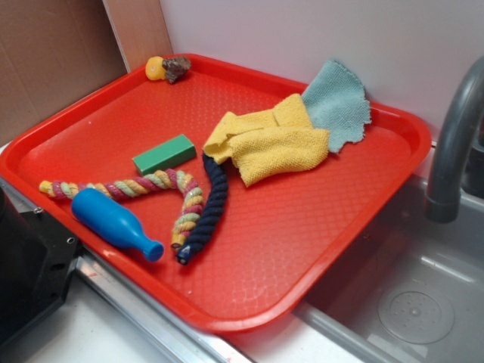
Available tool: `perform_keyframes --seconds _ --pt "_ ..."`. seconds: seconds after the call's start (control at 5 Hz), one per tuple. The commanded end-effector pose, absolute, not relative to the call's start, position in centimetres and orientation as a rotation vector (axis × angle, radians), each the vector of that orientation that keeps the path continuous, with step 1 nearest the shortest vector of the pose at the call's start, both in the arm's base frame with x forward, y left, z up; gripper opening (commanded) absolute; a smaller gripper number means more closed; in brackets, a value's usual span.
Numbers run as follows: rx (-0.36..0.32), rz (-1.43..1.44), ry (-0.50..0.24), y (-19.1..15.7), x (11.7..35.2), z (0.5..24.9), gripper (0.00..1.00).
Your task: Grab the blue cloth.
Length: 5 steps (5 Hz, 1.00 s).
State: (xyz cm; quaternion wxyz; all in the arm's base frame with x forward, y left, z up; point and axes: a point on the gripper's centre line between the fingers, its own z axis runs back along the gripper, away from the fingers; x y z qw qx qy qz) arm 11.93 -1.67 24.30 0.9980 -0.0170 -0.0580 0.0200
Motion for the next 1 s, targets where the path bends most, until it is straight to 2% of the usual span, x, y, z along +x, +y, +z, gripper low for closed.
perform_keyframes --seconds 0.0,0.2,0.4,0.8 --pt "-0.034 0.04 -0.116 -1.7 11.9 24.3 1.0" --pt "0.034 -0.044 -0.158 -1.8 16.9 21.0 1.0" --pt "0.0 -0.099 -0.265 -3.2 22.2 19.2 1.0" --pt "0.0 -0.099 -0.265 -3.2 22.2 19.2 1.0"
